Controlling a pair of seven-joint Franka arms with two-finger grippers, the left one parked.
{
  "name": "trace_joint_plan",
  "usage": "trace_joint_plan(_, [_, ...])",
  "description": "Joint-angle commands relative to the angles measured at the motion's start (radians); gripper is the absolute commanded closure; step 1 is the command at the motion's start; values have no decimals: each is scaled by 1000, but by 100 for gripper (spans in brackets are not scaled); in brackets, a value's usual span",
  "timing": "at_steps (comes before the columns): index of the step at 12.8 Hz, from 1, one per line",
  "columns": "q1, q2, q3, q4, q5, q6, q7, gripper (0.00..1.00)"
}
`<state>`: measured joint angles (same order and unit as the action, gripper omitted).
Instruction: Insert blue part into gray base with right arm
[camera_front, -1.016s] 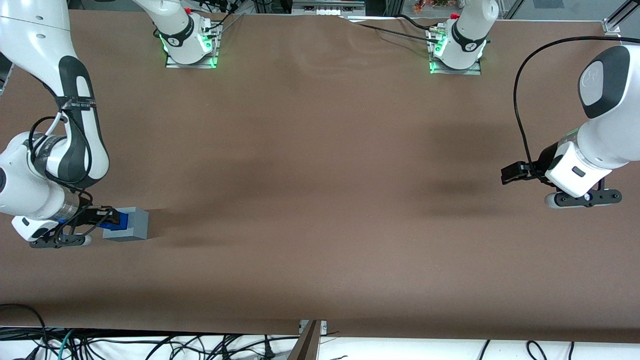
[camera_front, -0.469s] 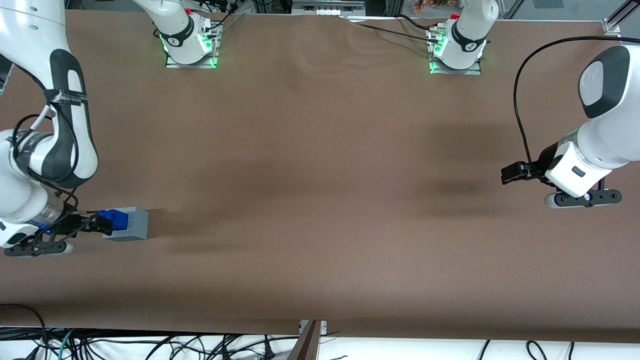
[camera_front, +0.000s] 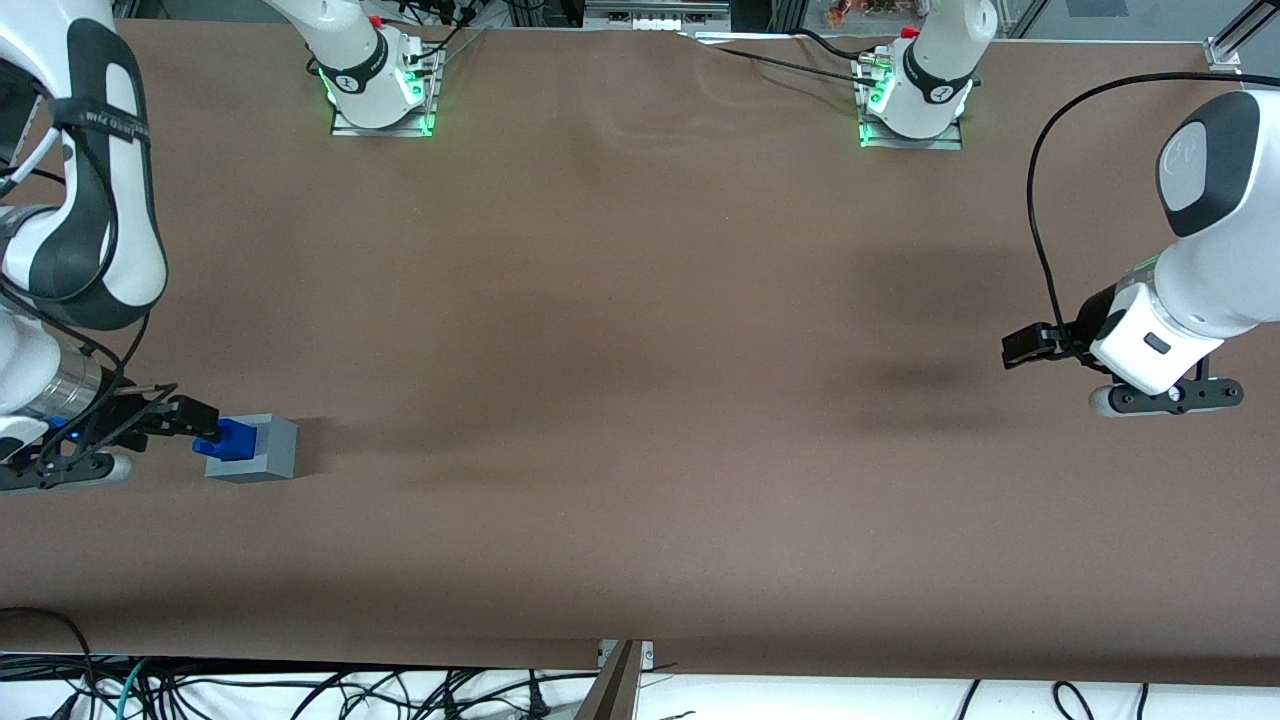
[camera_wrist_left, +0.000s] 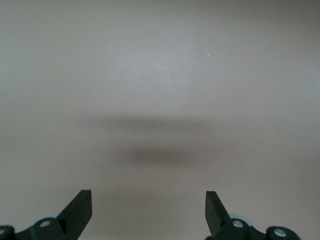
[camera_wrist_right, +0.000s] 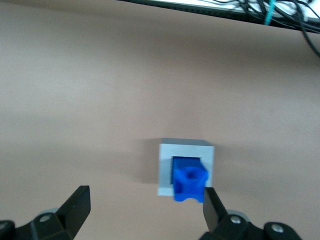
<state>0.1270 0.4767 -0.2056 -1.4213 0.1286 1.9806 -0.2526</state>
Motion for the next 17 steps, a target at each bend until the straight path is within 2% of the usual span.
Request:
trace_joint_plan(1, [17,-87,5,-18,-49,-95,-20,0])
trace_joint_plan(4, [8,-211,34,-42,-93,-129,-13,0])
trace_joint_plan(6, [-16,-313,40,-152,-95,-118,-17,0])
trace_joint_plan(9, [-116,-397,135,-235,-142,-137,-23,0])
trace_joint_plan(13, [-116,-406,135,-245,-144,-198,-8,0])
trace_joint_plan(17, [-112,-385,143,-199,-145,-232,112,0])
